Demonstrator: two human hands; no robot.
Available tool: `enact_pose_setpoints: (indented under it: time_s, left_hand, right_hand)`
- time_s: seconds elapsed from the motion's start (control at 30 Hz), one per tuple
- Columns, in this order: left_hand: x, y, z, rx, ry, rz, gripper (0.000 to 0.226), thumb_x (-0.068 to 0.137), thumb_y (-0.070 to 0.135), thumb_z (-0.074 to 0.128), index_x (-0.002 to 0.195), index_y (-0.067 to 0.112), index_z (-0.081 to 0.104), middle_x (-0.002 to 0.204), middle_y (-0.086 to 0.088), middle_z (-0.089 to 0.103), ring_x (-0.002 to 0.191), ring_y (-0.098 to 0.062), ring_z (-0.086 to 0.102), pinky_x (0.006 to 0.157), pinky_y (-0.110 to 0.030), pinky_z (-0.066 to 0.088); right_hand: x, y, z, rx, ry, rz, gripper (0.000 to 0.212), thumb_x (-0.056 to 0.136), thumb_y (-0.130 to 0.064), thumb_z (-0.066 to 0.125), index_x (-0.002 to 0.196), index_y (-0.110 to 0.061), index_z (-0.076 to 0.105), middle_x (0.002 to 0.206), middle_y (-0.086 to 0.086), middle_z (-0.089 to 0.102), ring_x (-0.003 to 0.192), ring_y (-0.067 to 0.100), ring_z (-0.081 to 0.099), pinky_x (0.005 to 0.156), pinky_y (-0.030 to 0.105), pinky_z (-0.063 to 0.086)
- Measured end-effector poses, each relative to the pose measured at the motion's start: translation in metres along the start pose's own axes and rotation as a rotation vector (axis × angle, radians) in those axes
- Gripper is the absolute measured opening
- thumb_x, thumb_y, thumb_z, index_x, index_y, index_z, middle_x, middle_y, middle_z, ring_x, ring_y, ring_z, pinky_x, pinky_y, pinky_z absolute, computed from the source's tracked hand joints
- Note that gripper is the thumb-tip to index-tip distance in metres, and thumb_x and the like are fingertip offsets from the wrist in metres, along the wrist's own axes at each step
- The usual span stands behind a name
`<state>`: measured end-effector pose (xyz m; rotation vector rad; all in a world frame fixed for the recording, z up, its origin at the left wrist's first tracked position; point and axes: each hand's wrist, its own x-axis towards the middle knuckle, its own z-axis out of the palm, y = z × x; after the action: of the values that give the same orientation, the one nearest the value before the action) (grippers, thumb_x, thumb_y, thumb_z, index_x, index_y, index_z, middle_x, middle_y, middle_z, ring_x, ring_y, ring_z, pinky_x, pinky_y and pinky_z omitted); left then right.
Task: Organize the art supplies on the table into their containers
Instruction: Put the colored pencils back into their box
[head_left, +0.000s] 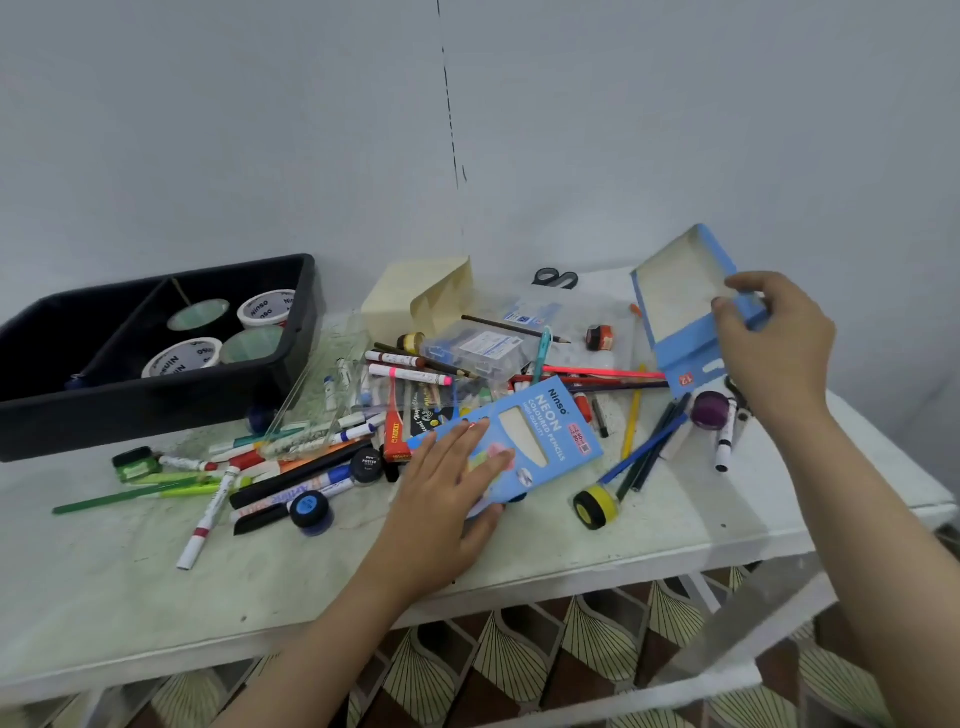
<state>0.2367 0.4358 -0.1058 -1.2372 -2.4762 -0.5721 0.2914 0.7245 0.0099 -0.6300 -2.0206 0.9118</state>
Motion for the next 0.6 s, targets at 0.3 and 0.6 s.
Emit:
enact_pose_setpoints:
  time_s: [0.3, 0.6]
  left_hand:
    - [0.016, 0.009, -0.015, -0.168, 0.116, -0.046, 0.045, 0.092, 0.041, 0.044, 0.134, 0.024, 0.047, 0.147, -0.003, 0.038, 0.137, -0.02, 0.03, 0.11, -0.049, 0.027]
    - [0.034, 0.032, -0.056, -0.033, 0.012, 0.117, 0.087, 0.074, 0.064, 0.061, 0.147, 0.031, 0.025, 0.156, 0.002, 0.015, 0.145, -0.015, 0.008, 0.118, -0.039, 0.003]
  right_hand:
    - [-0.002, 0.01, -0.015, 0.38, -0.206, 0.216, 0.023, 0.09, -0.034, 0.06, 0.069, -0.028, 0.067, 0.079, -0.008, 0.057, 0.065, 0.013, 0.046, 0.053, 0.025, 0.039]
    - [0.006, 0.008, -0.012, 0.248, -1.016, 0.145, 0.016, 0.067, -0.015, 0.062, 0.062, -0.024, 0.075, 0.084, -0.007, 0.069, 0.1, 0.019, 0.058, 0.076, 0.017, 0.044]
